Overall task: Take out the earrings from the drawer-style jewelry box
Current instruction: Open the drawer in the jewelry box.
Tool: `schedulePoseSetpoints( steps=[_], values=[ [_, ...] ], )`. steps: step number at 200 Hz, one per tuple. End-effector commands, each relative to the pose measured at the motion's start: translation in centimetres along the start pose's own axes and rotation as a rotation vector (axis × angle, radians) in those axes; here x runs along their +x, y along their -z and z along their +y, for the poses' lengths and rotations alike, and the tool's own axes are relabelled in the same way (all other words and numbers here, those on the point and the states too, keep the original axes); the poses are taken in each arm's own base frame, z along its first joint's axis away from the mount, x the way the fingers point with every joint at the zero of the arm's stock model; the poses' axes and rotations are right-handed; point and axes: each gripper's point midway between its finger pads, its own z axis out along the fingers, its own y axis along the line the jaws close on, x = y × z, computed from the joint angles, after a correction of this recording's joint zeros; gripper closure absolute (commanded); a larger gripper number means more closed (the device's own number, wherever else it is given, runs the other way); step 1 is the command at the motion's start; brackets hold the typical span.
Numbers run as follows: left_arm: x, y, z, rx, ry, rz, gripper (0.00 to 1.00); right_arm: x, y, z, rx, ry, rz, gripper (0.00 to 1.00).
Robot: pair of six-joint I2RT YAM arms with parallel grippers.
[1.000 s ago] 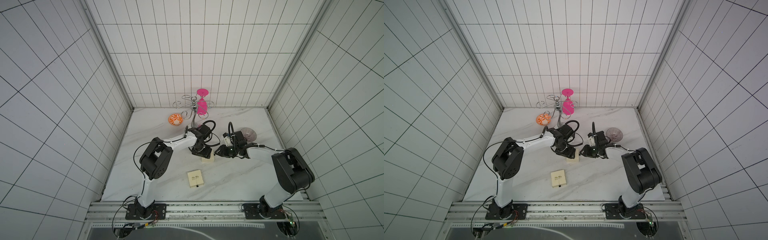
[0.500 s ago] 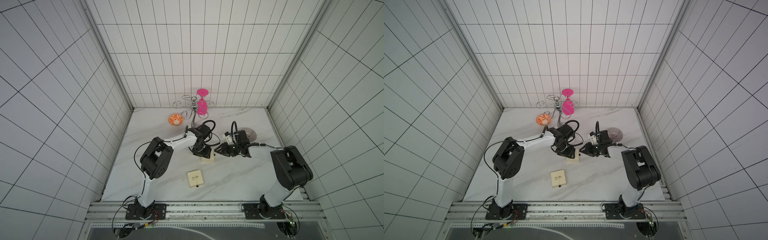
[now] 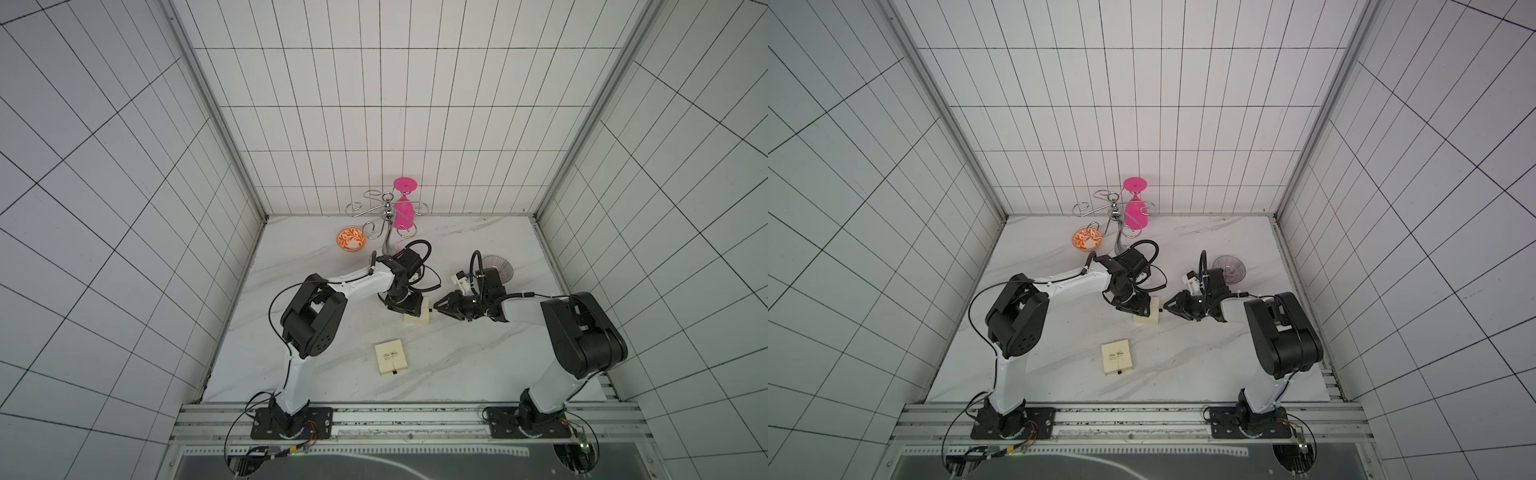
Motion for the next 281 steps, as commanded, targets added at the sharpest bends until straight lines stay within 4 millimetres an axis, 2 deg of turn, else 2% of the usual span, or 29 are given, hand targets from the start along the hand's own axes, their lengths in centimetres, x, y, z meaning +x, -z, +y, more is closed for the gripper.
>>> schedulePoseSetpoints(
  steps=[1, 58, 159, 281],
  values=[
    [2.2, -3.7, 2.9, -0.107, 0.018, 0.087, 0.45, 1.5, -0.4, -1.0, -0.009, -0.041, 0.038, 0.68],
    [2.1, -3.6, 2.9, -0.113, 0.015, 0.085, 0.45, 1.9, -1.1, -1.1, -0.030, -0.052, 0.062, 0.68],
    [2.3, -3.8, 3.0, -0.119, 0.013, 0.095, 0.44, 2.3, -2.2, -0.3, -0.068, -0.029, 0.102, 0.70],
    [2.4, -4.0, 3.1, -0.119, 0.008, 0.103, 0.44, 0.9, -2.4, 0.6, -0.095, -0.005, 0.077, 0.73]
  ],
)
